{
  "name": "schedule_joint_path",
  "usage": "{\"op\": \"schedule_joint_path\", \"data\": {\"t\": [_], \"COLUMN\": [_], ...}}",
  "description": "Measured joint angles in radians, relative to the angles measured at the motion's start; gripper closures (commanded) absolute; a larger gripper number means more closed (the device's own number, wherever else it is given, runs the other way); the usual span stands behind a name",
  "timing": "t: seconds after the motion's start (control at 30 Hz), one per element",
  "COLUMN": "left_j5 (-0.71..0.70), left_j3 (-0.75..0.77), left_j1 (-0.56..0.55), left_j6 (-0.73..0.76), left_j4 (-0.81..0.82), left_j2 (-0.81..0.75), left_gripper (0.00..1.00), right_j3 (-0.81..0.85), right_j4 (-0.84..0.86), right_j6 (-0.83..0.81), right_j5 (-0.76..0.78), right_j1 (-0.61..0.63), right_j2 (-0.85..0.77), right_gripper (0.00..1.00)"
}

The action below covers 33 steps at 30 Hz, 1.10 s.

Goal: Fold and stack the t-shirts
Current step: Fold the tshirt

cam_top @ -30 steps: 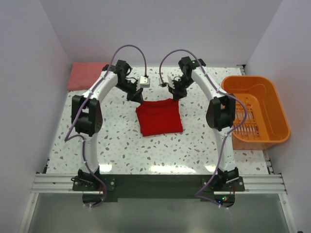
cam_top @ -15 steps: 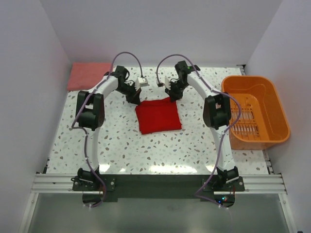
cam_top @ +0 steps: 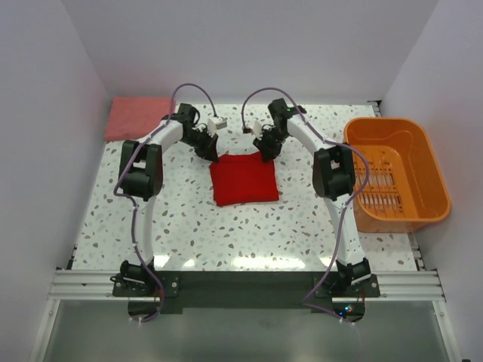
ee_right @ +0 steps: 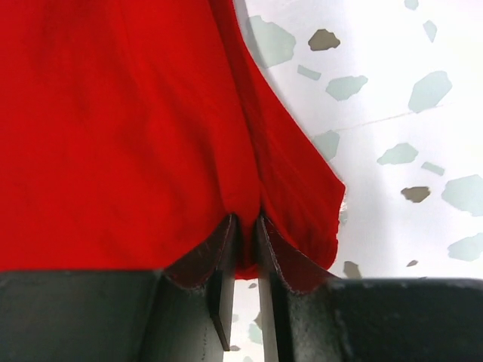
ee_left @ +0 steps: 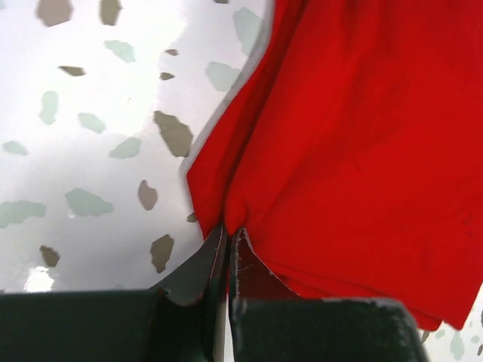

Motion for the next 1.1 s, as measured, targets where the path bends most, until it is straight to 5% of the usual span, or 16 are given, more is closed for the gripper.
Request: {"op": "schedule_joint_path", "data": {"t": [0.07, 0.13, 0.3, 0.37, 0.47, 0.77, 0.93, 1.1], "left_j5": [0.005, 0.006, 0.011, 0.011, 0.019, 0.219, 0.282, 0.303], "left_j3": [0.002, 0.014, 0.026, -0.045, -0.21, -0.731, -0.95, -0.983], "left_j1": [0.01, 0.021, 0.055, 0.076, 0.113, 0.035, -0.09, -0.13], "left_j6": [-0.048, -0.08, -0.158, -0.216, -0.314, -0.612, -0.78, -0.858], "left_j4": [0.014, 0.015, 0.073, 0.144, 0.268, 0.62, 0.765, 0.835], "left_j2": [0.001, 0.002, -0.019, -0.076, -0.23, -0.672, -0.674, -0.531], "left_gripper": [0.87, 0.73, 0.59, 0.56, 0.57, 0.58, 0.57, 0.58], "right_j3": [0.005, 0.015, 0.013, -0.051, -0.131, -0.39, -0.626, -0.696], "right_j4": [-0.008, -0.019, 0.035, 0.124, 0.213, 0.208, 0.179, 0.162], "right_j6": [0.056, 0.103, 0.254, 0.331, 0.424, 0.539, 0.606, 0.644], "right_j5": [-0.01, -0.029, -0.025, 0.002, -0.006, -0.32, -0.441, -0.481], "right_j1": [-0.003, -0.007, -0.028, -0.05, -0.105, -0.123, -0.01, 0.003], "right_j2": [0.0, 0.0, -0.025, -0.082, -0.188, -0.488, -0.492, -0.358], "right_gripper": [0.73, 0.52, 0.42, 0.42, 0.61, 0.62, 0.63, 0.65]}}
